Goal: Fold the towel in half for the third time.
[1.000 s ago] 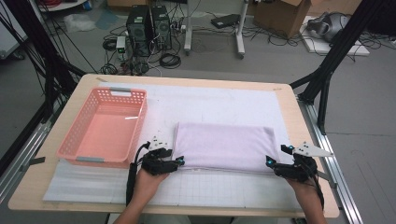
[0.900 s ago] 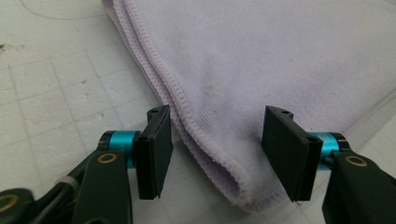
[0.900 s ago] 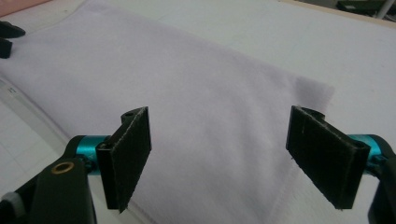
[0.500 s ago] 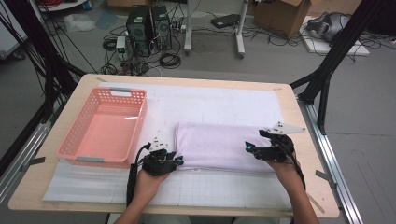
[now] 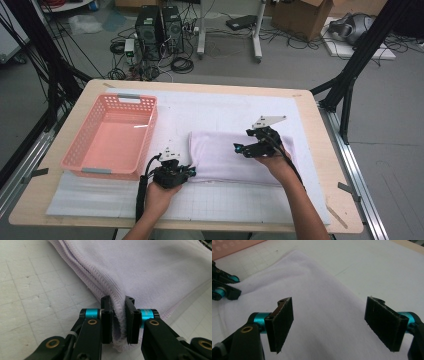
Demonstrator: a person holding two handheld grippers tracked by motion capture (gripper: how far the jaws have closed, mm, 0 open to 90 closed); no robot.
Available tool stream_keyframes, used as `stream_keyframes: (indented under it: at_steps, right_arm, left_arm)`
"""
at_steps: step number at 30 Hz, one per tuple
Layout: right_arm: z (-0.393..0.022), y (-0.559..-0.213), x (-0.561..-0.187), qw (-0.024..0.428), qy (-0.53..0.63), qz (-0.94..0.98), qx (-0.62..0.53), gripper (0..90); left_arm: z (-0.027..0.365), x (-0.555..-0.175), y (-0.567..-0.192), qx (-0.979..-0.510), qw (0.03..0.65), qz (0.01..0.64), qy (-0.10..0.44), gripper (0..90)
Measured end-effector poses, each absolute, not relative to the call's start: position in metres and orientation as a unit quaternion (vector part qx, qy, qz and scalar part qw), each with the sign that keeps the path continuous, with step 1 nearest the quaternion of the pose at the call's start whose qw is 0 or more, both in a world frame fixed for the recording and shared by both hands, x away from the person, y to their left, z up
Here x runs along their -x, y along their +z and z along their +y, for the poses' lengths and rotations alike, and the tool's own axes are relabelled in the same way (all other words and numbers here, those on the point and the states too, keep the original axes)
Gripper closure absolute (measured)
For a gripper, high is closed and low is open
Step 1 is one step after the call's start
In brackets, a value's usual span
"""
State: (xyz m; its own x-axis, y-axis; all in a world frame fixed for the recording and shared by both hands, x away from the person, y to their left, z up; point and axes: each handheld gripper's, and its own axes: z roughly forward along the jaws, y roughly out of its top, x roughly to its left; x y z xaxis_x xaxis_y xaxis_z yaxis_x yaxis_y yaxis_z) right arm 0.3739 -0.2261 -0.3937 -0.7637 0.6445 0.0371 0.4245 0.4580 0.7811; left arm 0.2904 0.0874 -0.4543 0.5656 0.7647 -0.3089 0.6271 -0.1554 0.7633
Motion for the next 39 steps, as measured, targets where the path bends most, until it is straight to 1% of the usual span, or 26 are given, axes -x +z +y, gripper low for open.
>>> stream_keyframes:
  at_steps: [2,4,11,13,14,16,17,18,26,28,31,33,35,36,37,39]
  right_arm:
    - [-0.222,-0.394,-0.376,0.131,0.414,0.845,-0.314,22.3]
    - [-0.208,-0.395,-0.383,0.128,0.41,0.85,-0.304,22.5]
    - [-0.177,-0.401,-0.401,0.118,0.388,0.87,-0.279,27.4]
    - [-0.167,-0.404,-0.406,0.115,0.382,0.875,-0.275,28.2]
    - [-0.163,-0.406,-0.409,0.112,0.378,0.877,-0.274,29.6]
    - [-0.152,-0.409,-0.415,0.109,0.372,0.882,-0.268,31.6]
    - [-0.147,-0.41,-0.418,0.106,0.366,0.885,-0.267,33.6]
    - [-0.142,-0.411,-0.421,0.106,0.364,0.887,-0.262,37.5]
    - [-0.109,-0.421,-0.439,0.097,0.339,0.902,-0.25,43.6]
    - [-0.102,-0.421,-0.443,0.102,0.335,0.905,-0.242,46.2]
    - [-0.093,-0.422,-0.448,0.098,0.323,0.912,-0.235,49.8]
    - [-0.087,-0.424,-0.45,0.093,0.312,0.919,-0.221,54.1]
    - [-0.084,-0.425,-0.451,0.092,0.307,0.923,-0.213,55.4]
    - [-0.082,-0.426,-0.451,0.083,0.308,0.924,-0.212,61.7]
    - [-0.082,-0.426,-0.451,0.079,0.308,0.925,-0.21,64.8]
    - [-0.082,-0.426,-0.451,0.07,0.308,0.926,-0.208,74.3]
  left_arm:
    - [0.087,-0.29,-0.454,-0.755,0.459,0.462,0.073,78.9]
    - [0.087,-0.29,-0.454,-0.756,0.458,0.463,0.073,78.9]
    - [0.088,-0.291,-0.454,-0.755,0.458,0.465,0.07,79.0]
    - [0.089,-0.291,-0.454,-0.75,0.46,0.47,0.062,79.0]
    - [0.091,-0.291,-0.455,-0.744,0.465,0.477,0.051,78.8]
    - [0.092,-0.292,-0.455,-0.743,0.466,0.479,0.047,78.8]
    - [0.093,-0.292,-0.456,-0.74,0.468,0.481,0.045,78.8]
    - [0.093,-0.292,-0.456,-0.74,0.468,0.481,0.045,78.8]
    - [0.093,-0.291,-0.456,-0.74,0.468,0.481,0.046,78.9]
    - [0.093,-0.291,-0.456,-0.74,0.468,0.481,0.044,78.9]
    - [0.094,-0.291,-0.456,-0.74,0.468,0.481,0.044,78.9]
    - [0.095,-0.291,-0.456,-0.74,0.468,0.481,0.043,79.1]
    - [0.095,-0.291,-0.456,-0.741,0.467,0.48,0.042,79.2]
    - [0.096,-0.291,-0.456,-0.739,0.469,0.482,0.041,79.3]
    - [0.096,-0.291,-0.456,-0.74,0.468,0.482,0.041,79.4]
    - [0.097,-0.291,-0.456,-0.741,0.467,0.481,0.042,79.7]
